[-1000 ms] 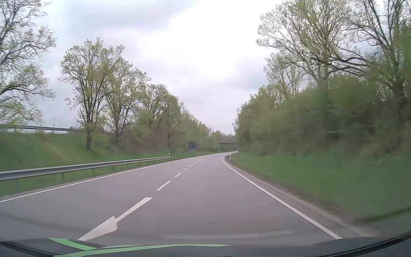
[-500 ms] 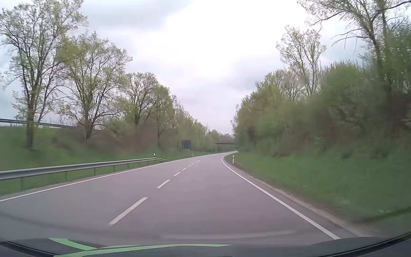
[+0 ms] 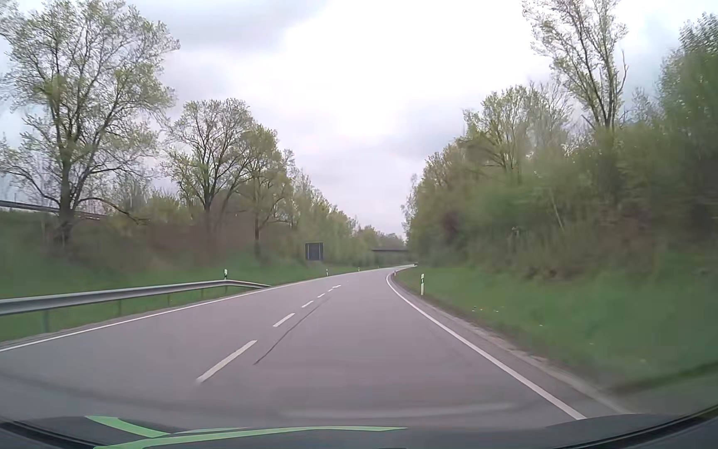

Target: Follow the waypoints while adhering to traffic rules and regulations

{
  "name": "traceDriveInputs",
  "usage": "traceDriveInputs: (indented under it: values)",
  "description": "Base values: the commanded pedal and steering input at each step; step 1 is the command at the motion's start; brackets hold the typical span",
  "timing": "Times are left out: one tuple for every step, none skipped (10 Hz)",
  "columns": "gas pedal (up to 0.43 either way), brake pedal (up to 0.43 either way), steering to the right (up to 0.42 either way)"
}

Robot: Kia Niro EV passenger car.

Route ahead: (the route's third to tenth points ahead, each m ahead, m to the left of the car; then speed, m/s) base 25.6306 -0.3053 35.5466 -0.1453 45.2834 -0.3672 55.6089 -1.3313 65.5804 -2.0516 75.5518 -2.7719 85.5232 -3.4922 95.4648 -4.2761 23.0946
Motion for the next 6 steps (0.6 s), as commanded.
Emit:
traceDriveInputs:
  values:
    - [0.26, 0.0, 0.006]
    - [0.26, 0.0, 0.006]
    - [0.26, 0.0, 0.006]
    - [0.26, 0.0, 0.006]
    - [0.26, 0.0, 0.006]
    - [0.26, 0.0, 0.006]
